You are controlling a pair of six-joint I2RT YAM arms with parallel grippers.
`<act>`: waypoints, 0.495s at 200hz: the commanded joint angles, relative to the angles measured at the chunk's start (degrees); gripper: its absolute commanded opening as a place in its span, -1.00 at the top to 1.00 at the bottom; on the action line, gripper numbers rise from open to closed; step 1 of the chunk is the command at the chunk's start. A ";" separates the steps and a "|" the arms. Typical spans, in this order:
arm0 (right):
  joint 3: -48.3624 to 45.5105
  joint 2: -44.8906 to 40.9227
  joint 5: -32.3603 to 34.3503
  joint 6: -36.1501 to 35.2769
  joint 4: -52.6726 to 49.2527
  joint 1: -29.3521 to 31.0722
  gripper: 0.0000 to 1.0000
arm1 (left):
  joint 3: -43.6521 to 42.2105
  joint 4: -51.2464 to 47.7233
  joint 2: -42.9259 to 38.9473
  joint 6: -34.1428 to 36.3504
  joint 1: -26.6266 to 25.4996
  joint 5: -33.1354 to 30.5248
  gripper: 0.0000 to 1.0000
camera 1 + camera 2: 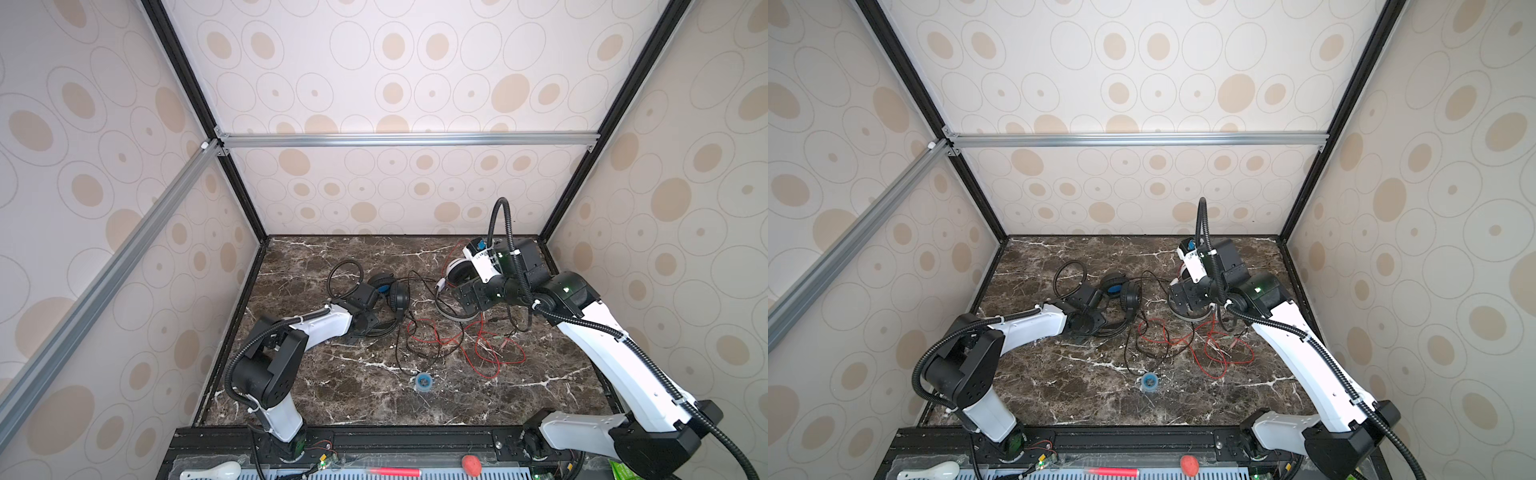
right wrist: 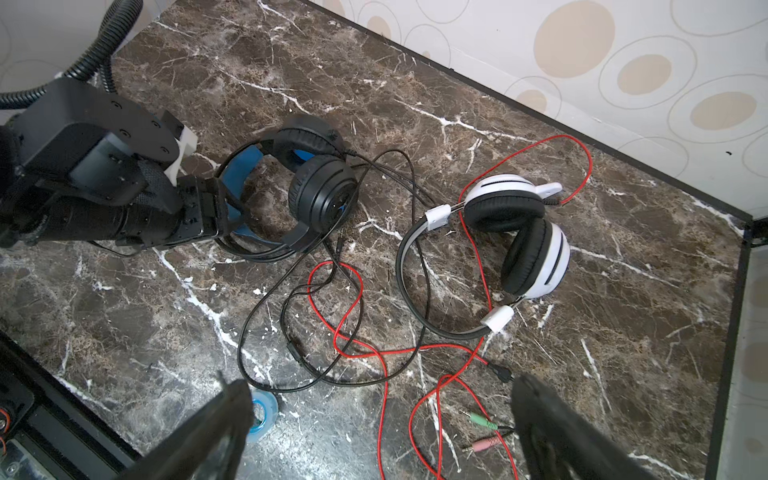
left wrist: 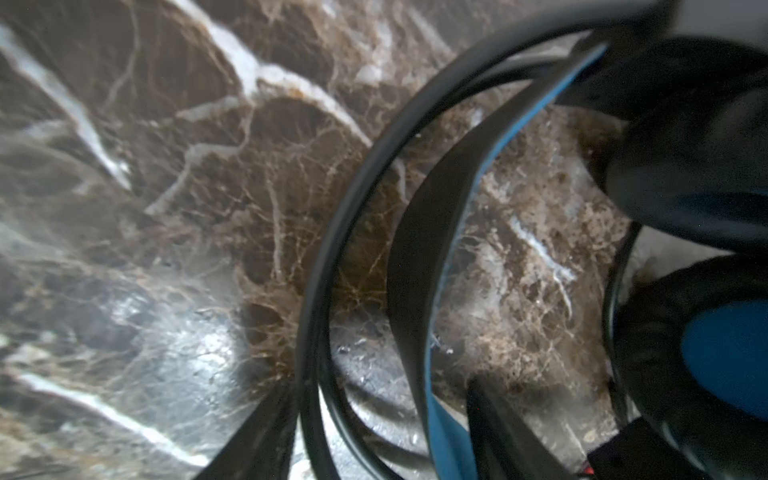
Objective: Wrap the headphones
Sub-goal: 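Close the left gripper on the black-and-blue headset headband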
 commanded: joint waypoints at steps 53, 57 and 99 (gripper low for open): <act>-0.37 -1.13 -0.49 1.34 -0.54 0.46 -0.99 | 0.59 -1.64 1.69 0.88 -0.09 -1.60 0.30; -0.61 -1.37 -0.51 1.51 -0.25 0.46 -1.00 | 0.39 -1.35 1.61 1.08 0.06 -1.52 0.35; -2.09 -2.09 -0.16 2.07 -0.10 0.42 -1.00 | 2.78 -3.37 1.43 5.56 1.77 -3.04 0.92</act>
